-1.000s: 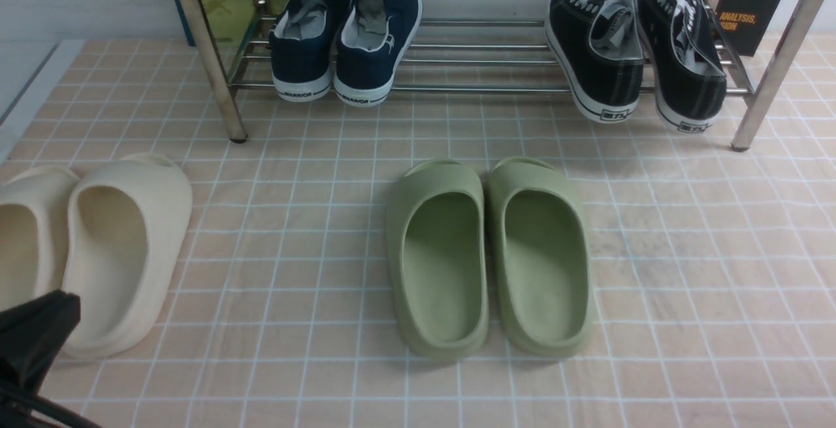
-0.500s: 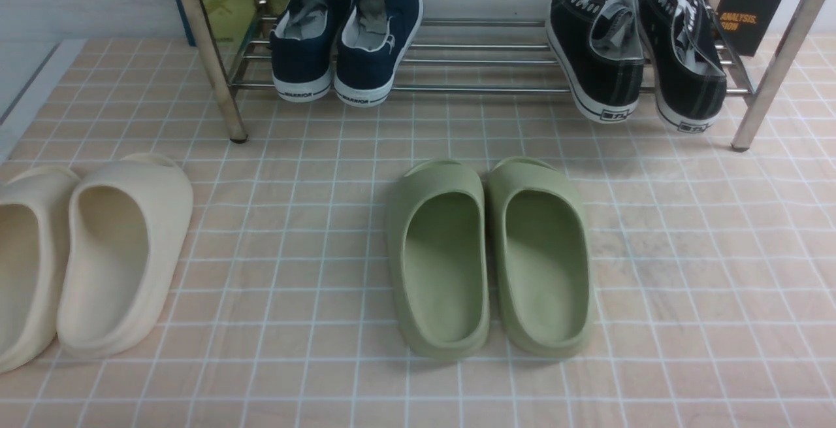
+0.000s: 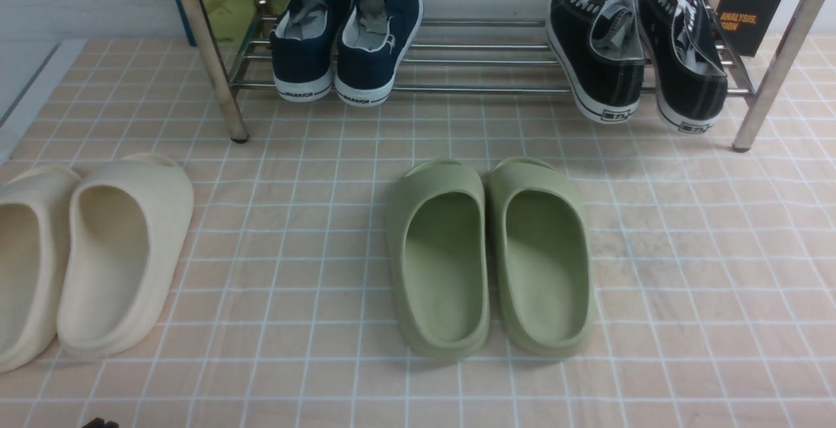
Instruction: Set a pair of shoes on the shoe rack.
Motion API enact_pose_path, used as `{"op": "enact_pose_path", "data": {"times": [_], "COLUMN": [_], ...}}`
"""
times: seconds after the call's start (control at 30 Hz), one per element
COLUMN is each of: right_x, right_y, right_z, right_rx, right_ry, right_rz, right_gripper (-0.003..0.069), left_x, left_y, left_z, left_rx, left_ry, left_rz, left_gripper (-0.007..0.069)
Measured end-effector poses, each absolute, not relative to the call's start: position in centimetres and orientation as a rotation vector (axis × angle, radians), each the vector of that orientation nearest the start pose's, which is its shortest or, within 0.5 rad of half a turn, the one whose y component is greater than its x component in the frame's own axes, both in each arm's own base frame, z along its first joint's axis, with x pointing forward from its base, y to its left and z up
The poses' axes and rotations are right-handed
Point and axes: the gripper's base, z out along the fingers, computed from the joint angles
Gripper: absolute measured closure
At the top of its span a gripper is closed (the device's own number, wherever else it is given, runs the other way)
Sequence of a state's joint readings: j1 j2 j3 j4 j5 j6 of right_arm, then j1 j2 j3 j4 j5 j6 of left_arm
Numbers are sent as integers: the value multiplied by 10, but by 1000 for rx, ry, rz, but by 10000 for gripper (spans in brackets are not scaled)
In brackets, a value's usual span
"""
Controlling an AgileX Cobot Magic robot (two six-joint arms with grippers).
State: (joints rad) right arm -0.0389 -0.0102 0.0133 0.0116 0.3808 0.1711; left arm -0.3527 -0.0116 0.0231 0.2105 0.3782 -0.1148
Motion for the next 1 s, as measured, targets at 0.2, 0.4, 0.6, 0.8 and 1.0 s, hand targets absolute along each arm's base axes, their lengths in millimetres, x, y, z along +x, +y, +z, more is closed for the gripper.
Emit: {"op": "enact_pose_path", "data": {"times": [0.2, 0.4, 0.6, 0.8, 1.0], "right_x": [52, 52, 52, 52, 52], "right_y": [-2, -2, -2, -2, -2], "right_z": [175, 175, 175, 175, 175], "right_rx": [203, 203, 203, 203, 201], "right_ry": [1858, 1858, 1858, 1858, 1858], "right_rz": [103, 103, 103, 103, 101], "right_gripper": [420, 420, 420, 420, 420], "left_x": [53, 53, 52, 52, 52], "left_y": [-4, 1, -1, -2, -3], "left_z": [173, 173, 173, 172, 173], "left_rx": [116, 23, 65, 74, 92], "left_ry": [1861, 1865, 1869, 1872, 1873], "left_rz": [-67, -8, -6, -12, -23], "left_gripper": [554, 553, 576, 608, 609]}}
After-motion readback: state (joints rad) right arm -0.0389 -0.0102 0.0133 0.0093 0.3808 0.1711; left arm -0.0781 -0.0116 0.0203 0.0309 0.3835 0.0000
